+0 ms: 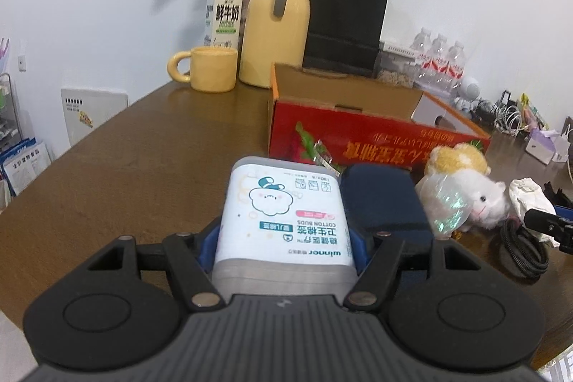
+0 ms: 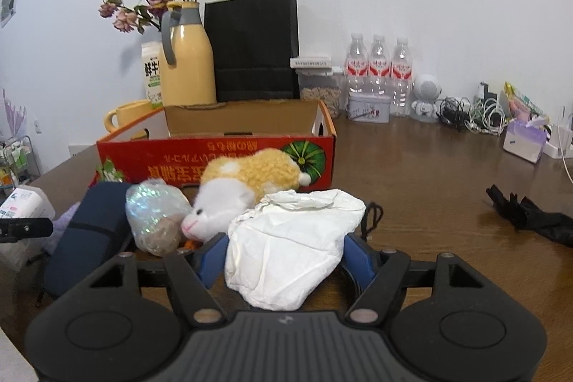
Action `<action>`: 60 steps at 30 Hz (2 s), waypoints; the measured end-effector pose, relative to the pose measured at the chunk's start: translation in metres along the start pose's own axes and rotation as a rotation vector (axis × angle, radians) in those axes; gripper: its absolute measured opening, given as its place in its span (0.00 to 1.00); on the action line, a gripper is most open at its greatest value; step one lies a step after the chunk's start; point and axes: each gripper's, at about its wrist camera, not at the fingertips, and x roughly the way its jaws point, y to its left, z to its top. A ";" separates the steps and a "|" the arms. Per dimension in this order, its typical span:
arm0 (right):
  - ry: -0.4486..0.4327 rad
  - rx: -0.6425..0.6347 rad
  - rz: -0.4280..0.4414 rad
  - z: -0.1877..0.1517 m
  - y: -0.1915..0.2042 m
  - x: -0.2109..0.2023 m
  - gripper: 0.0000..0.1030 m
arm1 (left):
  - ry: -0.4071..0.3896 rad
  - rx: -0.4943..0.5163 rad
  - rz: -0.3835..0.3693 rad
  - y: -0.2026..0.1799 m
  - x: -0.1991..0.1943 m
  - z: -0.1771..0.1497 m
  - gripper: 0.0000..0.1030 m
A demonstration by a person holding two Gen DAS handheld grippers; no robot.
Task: Organize objects
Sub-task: 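Carry the cotton-bud container into the cardboard box with the left gripper and release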
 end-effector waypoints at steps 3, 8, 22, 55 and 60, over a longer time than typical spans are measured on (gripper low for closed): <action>-0.024 -0.006 0.007 0.006 0.002 -0.003 0.67 | -0.023 0.008 -0.009 -0.004 -0.001 0.007 0.67; -0.077 -0.038 0.024 0.027 0.010 0.001 0.68 | -0.082 0.029 -0.035 -0.015 0.001 0.033 0.67; -0.142 -0.046 0.074 0.112 0.039 0.097 0.68 | -0.142 -0.017 -0.063 -0.057 0.081 0.118 0.67; -0.059 0.004 0.024 0.112 0.041 0.169 1.00 | -0.128 -0.027 -0.001 -0.064 0.154 0.126 1.00; -0.112 -0.010 0.021 0.111 0.041 0.156 1.00 | -0.193 -0.022 -0.017 -0.066 0.137 0.126 1.00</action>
